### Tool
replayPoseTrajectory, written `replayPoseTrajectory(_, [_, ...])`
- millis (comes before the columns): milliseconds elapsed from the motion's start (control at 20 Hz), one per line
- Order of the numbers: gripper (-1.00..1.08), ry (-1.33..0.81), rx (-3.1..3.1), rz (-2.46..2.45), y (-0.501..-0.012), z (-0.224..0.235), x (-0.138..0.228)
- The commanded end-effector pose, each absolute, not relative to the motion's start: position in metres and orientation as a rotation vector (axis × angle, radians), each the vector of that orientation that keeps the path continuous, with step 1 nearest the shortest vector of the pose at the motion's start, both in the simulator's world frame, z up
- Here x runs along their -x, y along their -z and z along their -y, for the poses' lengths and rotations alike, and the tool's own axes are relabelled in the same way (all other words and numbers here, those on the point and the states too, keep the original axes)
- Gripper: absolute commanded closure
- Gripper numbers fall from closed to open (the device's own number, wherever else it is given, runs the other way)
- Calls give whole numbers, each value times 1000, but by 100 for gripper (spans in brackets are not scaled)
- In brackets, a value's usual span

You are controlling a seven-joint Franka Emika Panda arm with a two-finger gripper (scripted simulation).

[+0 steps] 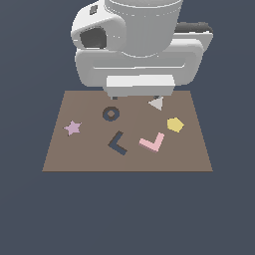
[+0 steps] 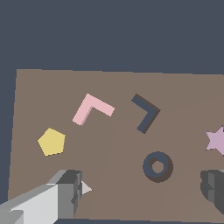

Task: Insert a designated object into the corresponding slot on a board.

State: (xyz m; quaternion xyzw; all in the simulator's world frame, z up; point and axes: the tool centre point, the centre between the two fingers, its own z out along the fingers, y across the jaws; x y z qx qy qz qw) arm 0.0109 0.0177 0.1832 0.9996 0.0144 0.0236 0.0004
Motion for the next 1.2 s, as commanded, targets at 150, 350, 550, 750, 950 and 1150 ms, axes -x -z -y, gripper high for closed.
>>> replayPoseTrajectory(150, [-92, -73, -3140, -38, -182, -18, -11])
replayPoseTrajectory(350, [-92, -70, -3140, -3, -176, -21, -13])
replayPoseTrajectory(550, [-92, -64, -3139, 59, -165, -27, -15])
replayPoseTrajectory(750, [-92, -56, -3136, 152, -149, -34, -20])
replayPoseTrajectory(950, [-92, -44, -3127, 277, -128, -44, -26])
replayPoseTrajectory(1150, [-92, -30, -3111, 421, -103, -55, -35])
